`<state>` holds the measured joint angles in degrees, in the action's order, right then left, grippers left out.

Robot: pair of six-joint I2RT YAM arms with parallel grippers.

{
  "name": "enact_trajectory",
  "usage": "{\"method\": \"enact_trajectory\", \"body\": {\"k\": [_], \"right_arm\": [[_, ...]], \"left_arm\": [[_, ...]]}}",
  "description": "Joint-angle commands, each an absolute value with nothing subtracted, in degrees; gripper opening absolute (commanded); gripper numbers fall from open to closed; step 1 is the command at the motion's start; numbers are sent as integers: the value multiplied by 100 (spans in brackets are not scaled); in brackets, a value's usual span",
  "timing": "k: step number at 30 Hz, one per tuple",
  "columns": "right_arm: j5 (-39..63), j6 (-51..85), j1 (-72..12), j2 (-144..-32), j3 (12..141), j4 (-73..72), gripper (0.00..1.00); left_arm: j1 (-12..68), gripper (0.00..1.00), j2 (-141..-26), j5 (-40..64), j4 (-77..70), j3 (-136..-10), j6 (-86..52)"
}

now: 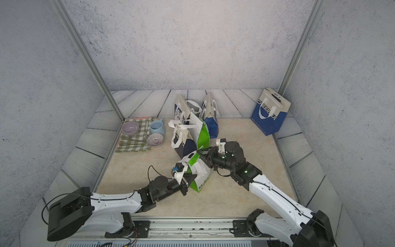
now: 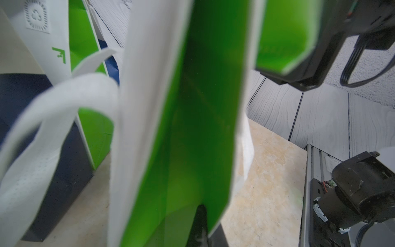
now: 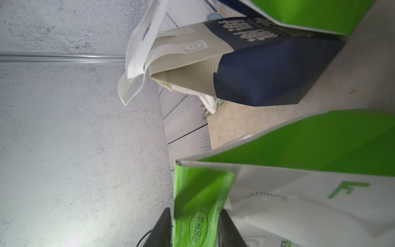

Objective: Open the takeout bag
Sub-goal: Open the takeout bag at the center of the board.

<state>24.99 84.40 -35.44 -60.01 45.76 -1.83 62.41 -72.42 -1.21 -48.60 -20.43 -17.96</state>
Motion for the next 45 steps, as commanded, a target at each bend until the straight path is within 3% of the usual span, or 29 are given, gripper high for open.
{"method": "enact_trajectory", "body": {"k": [1, 22, 45], "right_arm": [[2637, 8606, -3564, -5970, 4621, -710, 33], [2656, 8610, -3562, -6075, 4631, -857, 0], [2562, 8581, -3559, -6056, 5053, -1375, 0]], "left_arm": [[6265, 0, -7347, 0, -4729, -2131, -1751], [6267, 0, -7357, 44, -4729, -2140, -1751], [6267, 0, -7350, 63, -4703, -2067, -1753]]}}
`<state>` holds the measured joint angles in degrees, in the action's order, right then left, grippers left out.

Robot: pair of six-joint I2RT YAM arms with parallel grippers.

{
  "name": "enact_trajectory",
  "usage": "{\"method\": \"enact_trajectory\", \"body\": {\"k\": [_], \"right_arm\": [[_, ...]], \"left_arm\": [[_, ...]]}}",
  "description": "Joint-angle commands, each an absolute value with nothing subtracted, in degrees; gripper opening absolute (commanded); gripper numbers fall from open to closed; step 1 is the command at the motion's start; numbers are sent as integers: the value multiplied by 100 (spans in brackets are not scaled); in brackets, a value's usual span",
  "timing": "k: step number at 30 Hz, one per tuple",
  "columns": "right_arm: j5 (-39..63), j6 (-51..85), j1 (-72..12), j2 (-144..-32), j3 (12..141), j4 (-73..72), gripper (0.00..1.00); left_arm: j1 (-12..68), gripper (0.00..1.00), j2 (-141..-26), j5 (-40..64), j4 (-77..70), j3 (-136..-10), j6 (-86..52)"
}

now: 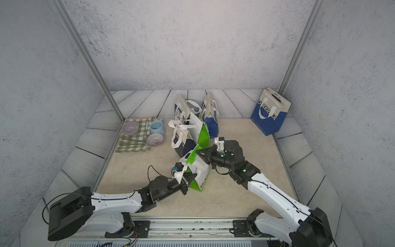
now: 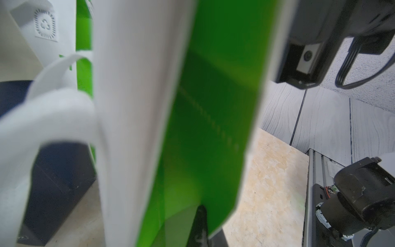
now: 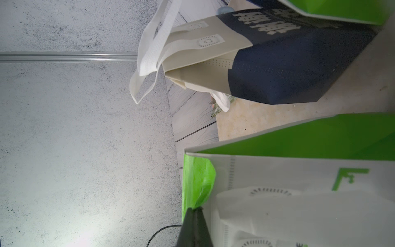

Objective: Open the takeout bag
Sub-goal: Open the takeout bag at the center of the board.

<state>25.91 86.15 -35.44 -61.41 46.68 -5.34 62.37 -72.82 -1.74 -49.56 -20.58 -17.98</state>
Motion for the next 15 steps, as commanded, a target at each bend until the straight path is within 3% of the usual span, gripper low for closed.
{"method": "enact_trajectory", "body": {"k": [1, 12, 15], "right_arm": [[2553, 8584, -3556, -6056, 5061, -1385, 0], [2519, 8450, -3517, -6030, 5139, -1231, 0], [2386, 7888, -3516, -5892, 5335, -574, 0]], "left_arm": [[6271, 0, -7339, 67, -4687, -2065, -1759], [6267, 0, -7225, 16, -4640, -1995, -1749], [6267, 0, -7183, 0, -4626, -1991, -1740]]}}
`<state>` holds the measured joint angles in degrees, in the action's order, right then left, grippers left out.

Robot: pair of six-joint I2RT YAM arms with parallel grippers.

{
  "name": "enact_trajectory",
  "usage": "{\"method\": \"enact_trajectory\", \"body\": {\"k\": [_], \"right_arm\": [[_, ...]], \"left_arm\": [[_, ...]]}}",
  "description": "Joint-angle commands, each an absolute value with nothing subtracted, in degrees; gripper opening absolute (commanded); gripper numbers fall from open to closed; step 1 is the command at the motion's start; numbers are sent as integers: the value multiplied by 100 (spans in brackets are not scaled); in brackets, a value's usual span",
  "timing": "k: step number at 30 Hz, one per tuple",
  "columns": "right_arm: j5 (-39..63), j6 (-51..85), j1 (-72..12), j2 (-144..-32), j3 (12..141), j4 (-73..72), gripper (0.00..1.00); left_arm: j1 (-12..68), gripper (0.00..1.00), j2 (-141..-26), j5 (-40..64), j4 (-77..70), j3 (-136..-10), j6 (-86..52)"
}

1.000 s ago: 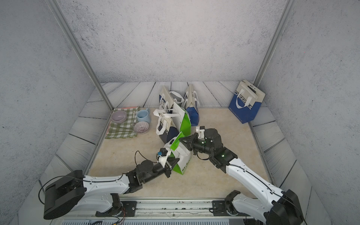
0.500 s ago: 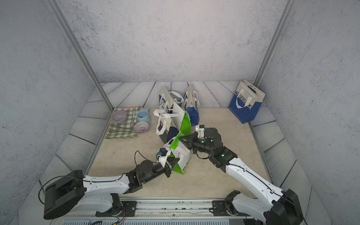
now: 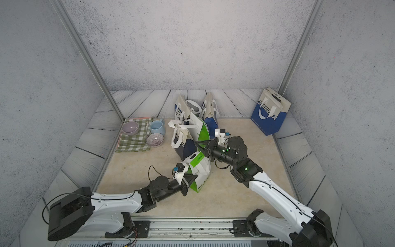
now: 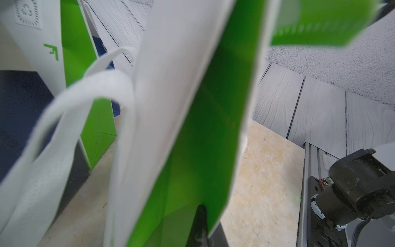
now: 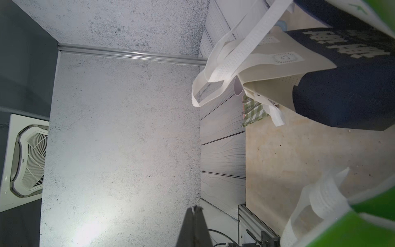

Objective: Open the takeout bag
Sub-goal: Open the takeout bag at the center of the board.

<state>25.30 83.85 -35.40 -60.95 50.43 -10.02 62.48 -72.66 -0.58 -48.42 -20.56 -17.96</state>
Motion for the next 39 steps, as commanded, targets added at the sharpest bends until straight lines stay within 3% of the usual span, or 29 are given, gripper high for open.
{"method": "enact_trajectory", "body": {"k": [1, 3, 6, 8, 20, 39], "right_arm": [[2357, 7664, -3516, -5845, 5421, -300, 0], [2350, 7403, -3478, -5750, 5429, -1, 5], [2460, 7274, -3359, -5639, 5290, 179, 32], [2512, 7266, -3330, -5558, 5111, 289, 41], [3195, 7656, -3335, -5449, 4516, 75, 45], [3287, 8180, -3348, -5906, 4508, -500, 48]], "left_arm": [[6267, 0, -7175, 0, -4619, -1989, -1740], [6267, 0, -7154, 0, -4599, -1994, -1726], [6267, 0, -7154, 4, -4600, -1986, -1713], [6268, 0, -7155, 2, -4600, -1995, -1714], [6267, 0, -7163, 0, -4581, -2036, -1705], [6267, 0, -7259, 47, -4553, -2115, -1696]]}}
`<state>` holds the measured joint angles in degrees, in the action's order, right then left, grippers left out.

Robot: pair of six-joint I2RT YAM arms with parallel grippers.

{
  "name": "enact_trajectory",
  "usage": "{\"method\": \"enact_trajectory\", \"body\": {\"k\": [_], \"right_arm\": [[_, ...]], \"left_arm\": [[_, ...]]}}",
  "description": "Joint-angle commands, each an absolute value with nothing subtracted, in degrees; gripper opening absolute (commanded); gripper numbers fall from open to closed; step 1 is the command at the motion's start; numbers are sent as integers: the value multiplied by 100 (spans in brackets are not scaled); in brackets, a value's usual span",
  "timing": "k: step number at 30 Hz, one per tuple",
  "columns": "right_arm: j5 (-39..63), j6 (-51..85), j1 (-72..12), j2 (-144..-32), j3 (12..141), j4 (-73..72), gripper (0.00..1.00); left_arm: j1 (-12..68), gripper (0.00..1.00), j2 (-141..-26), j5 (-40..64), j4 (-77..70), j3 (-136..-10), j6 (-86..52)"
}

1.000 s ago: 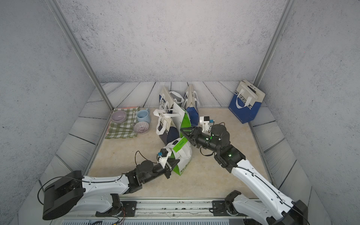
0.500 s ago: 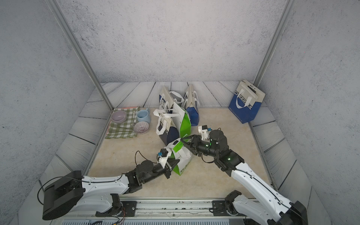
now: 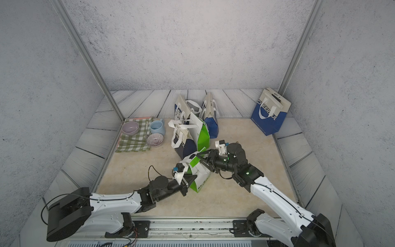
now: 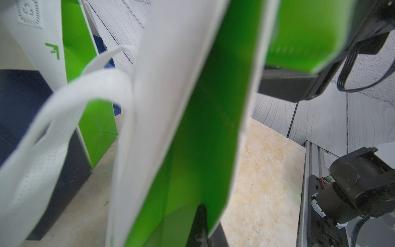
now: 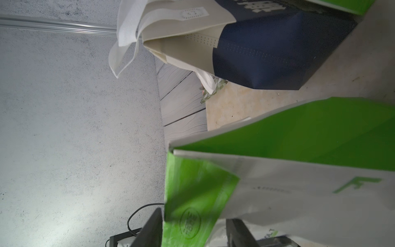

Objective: Open the takeout bag
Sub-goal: Open the takeout bag at the center of the board.

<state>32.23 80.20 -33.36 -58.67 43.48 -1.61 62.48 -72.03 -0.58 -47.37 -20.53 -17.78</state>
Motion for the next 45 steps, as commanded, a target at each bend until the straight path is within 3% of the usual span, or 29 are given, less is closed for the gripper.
{"method": "enact_trajectory", "body": {"k": [1, 4, 11, 18, 27, 41, 42, 45], "right_arm": [[3278, 8257, -3346, -5930, 4525, -572, 47], [3316, 8506, -3366, -5977, 4574, -904, 41], [3319, 8576, -3367, -5985, 4598, -984, 15], [3277, 8571, -3366, -5986, 4563, -1063, 0], [3107, 8395, -3355, -6074, 4894, -1189, 0], [3256, 6943, -3340, -6380, 6087, 20, 0], [3247, 6763, -3310, -6390, 6187, 233, 7], [3226, 5975, -3239, -6437, 6531, 874, 44]], "left_arm": [[6267, 0, -7273, 58, -4560, -2109, -1695], [6267, 0, -7264, 66, -4563, -2114, -1705], [6267, 0, -7207, 60, -4528, -2091, -1692], [6267, 0, -7207, 55, -4536, -2074, -1696], [6267, 0, -7275, 70, -4584, -2074, -1722], [6267, 0, -7157, 108, -4471, -2012, -1626], [6267, 0, -7115, 114, -4400, -2019, -1581], [6267, 0, -6924, 123, -4188, -2013, -1495]]}}
